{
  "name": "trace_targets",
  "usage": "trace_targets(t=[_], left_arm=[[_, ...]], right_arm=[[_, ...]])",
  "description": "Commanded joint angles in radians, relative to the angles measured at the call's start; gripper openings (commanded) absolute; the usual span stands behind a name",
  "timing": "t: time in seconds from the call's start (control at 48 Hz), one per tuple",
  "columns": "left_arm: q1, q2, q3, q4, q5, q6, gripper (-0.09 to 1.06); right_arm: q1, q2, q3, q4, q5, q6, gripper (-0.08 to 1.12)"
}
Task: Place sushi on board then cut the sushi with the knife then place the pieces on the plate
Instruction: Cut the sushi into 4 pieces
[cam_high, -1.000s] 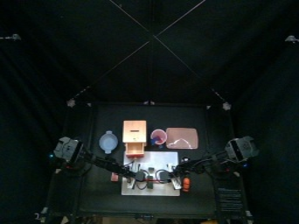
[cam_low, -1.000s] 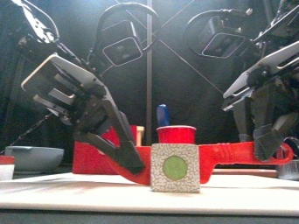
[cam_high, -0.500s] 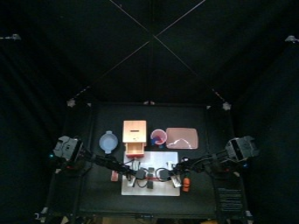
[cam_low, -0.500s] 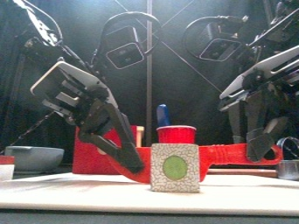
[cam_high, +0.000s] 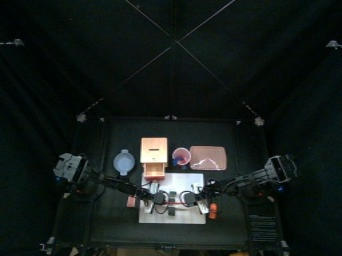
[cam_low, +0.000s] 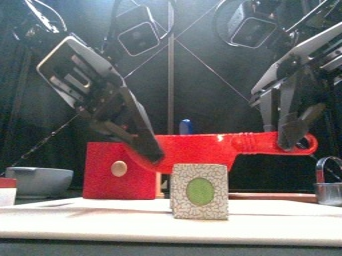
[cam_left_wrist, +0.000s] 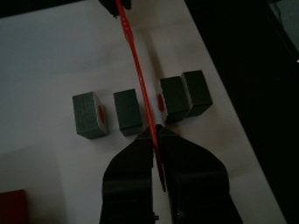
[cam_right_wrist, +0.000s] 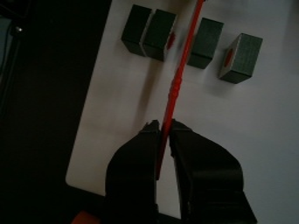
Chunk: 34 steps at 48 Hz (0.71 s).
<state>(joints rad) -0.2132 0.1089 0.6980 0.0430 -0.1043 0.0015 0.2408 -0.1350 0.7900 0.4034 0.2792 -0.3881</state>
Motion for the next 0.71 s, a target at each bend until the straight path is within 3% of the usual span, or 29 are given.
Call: trace_targets(t=[0.021,0.312,0.708], left_arm=[[-0.031,-0.031,-0.011,0.005,-0.002,0.005,0.39],[-0.092,-0.009,-0.015,-0.009,0.002,0.002,0.39],[-0.118,0.011,-0.020,-0.020,0.002,0.000,0.39]], right_arm=[[0.037,-0.044,-0.023,0.040,0.028,-0.003,0.42],[0.077,-0.028,-0.029,0.084,0.038,-0.003,0.42],[0.103,0.009,-0.037,0.118,0.038,-0.003,0.42]])
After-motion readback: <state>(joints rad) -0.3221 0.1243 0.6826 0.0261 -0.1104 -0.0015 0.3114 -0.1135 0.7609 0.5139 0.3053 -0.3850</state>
